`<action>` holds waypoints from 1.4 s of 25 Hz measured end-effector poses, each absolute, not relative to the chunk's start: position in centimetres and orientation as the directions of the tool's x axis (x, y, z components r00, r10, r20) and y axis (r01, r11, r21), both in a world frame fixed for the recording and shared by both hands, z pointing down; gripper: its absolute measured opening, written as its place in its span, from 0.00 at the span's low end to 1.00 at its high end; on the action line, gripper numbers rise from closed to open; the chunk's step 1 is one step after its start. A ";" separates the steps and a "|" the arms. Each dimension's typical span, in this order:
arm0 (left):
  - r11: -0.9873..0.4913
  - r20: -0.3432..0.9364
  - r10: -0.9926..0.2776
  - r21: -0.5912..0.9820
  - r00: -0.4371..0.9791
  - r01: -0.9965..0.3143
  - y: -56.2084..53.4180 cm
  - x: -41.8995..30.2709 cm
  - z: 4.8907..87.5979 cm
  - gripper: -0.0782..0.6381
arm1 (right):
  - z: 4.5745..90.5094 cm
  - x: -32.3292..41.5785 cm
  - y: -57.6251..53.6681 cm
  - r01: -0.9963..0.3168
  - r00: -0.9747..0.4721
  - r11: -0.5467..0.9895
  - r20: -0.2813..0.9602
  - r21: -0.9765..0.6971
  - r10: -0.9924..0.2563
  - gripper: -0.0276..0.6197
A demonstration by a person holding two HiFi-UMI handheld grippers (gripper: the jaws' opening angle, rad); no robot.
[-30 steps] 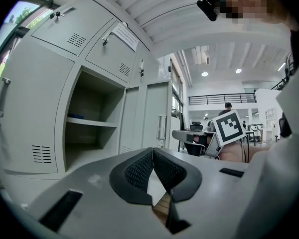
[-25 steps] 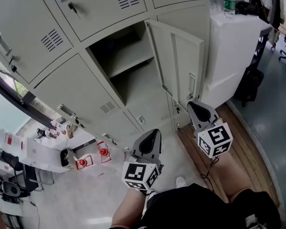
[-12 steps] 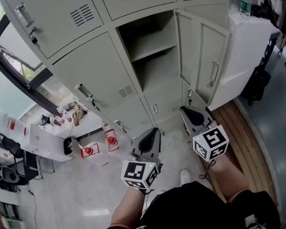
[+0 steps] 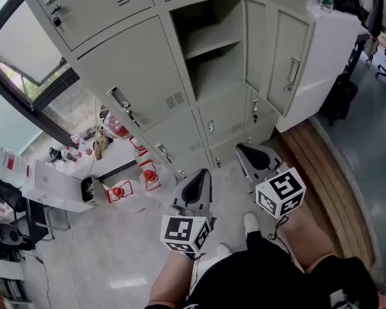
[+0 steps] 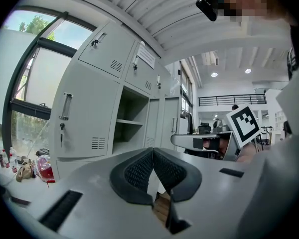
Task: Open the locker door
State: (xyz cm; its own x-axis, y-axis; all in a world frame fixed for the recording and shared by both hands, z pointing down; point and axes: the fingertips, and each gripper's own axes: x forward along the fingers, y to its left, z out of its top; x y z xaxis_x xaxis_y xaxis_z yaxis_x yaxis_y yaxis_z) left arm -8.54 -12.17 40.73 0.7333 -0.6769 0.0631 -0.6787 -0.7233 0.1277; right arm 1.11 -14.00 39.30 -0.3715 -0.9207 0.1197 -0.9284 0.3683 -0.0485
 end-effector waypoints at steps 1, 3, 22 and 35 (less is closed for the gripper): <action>-0.725 0.062 -0.675 0.132 0.736 -0.676 -11.7 -8.9 40.9 0.13 | 39.5 0.7 -13.4 -0.929 -0.370 0.367 0.124 -0.047 -0.921 0.13; -0.731 0.057 -0.668 0.137 0.742 -0.669 -10.9 -9.3 41.0 0.13 | 39.7 0.0 -12.4 -0.930 -0.367 0.365 0.129 -0.044 -0.921 0.13; -0.793 0.032 -0.598 0.124 0.801 -0.596 -6.6 -8.7 40.1 0.13 | 39.3 -0.6 -7.1 -0.949 -0.315 0.313 0.114 -0.039 -0.942 0.13; -0.806 0.022 -0.581 0.128 0.814 -0.578 -6.1 -8.4 39.7 0.13 | 38.9 -0.9 -6.5 -0.950 -0.311 0.310 0.116 -0.028 -0.943 0.13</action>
State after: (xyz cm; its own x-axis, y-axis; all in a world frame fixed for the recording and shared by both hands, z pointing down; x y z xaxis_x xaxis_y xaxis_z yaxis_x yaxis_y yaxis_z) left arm -8.39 -6.09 39.74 0.8137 -0.5808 0.0223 -0.5785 -0.8055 0.1284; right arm -0.89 -6.49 38.93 -0.3113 -0.9432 0.1158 -0.9503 0.3101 -0.0283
